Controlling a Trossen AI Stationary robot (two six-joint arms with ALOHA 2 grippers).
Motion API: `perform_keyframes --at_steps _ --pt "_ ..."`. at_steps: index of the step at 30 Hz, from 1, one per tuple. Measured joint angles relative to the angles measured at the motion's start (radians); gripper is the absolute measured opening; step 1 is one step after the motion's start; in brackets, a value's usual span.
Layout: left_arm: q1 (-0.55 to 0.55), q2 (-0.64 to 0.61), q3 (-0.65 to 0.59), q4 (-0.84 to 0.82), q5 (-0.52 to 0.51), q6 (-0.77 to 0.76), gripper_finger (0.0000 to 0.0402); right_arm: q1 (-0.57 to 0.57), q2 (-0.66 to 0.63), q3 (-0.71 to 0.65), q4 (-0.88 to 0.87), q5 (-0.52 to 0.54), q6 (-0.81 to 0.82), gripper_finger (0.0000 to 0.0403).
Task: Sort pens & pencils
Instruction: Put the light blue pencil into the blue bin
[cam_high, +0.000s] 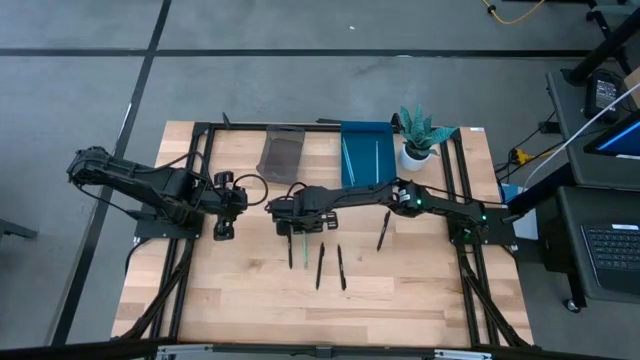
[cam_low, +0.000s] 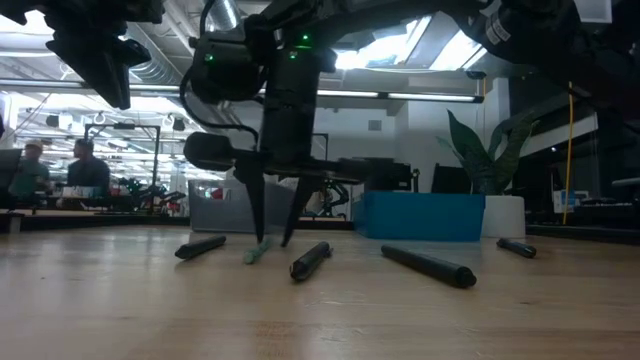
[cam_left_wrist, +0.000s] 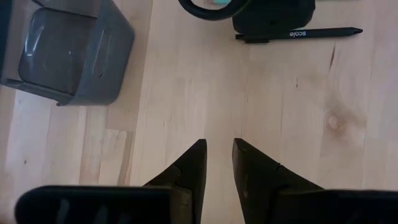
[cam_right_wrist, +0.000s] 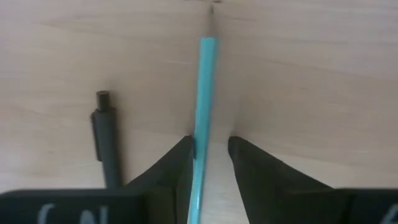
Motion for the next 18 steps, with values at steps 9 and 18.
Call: perform_keyframes --at_steps 9,18 --pt "0.000 0.000 0.000 0.000 0.000 0.000 0.0073 0.000 0.002 -0.001 -0.044 0.007 0.003 0.0115" --pt "0.000 0.000 0.000 -0.001 0.000 0.000 0.0073 0.000 0.002 -0.002 -0.054 0.008 0.003 0.0108"
